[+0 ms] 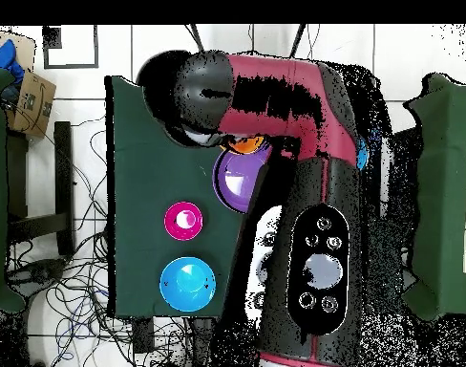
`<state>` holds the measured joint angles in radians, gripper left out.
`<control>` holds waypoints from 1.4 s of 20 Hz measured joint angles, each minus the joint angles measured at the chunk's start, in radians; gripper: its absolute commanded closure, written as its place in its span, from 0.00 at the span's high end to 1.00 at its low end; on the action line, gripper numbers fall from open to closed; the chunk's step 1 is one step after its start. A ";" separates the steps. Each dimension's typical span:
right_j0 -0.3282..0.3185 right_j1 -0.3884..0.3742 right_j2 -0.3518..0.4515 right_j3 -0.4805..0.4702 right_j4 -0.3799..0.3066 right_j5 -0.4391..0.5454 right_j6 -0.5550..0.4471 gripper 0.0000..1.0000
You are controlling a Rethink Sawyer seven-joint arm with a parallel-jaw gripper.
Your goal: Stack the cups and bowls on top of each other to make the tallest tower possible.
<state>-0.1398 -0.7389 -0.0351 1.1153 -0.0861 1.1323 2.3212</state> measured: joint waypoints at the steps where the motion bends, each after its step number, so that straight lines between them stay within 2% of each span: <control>1: 0.000 -0.002 0.000 0.007 -0.001 -0.008 0.000 0.00; 9: -0.001 -0.010 0.003 0.067 -0.012 -0.087 0.000 0.00; 28: -0.028 -0.025 0.011 0.179 -0.063 -0.181 0.000 0.00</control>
<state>-0.1682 -0.7641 -0.0240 1.2945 -0.1494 0.9509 2.3212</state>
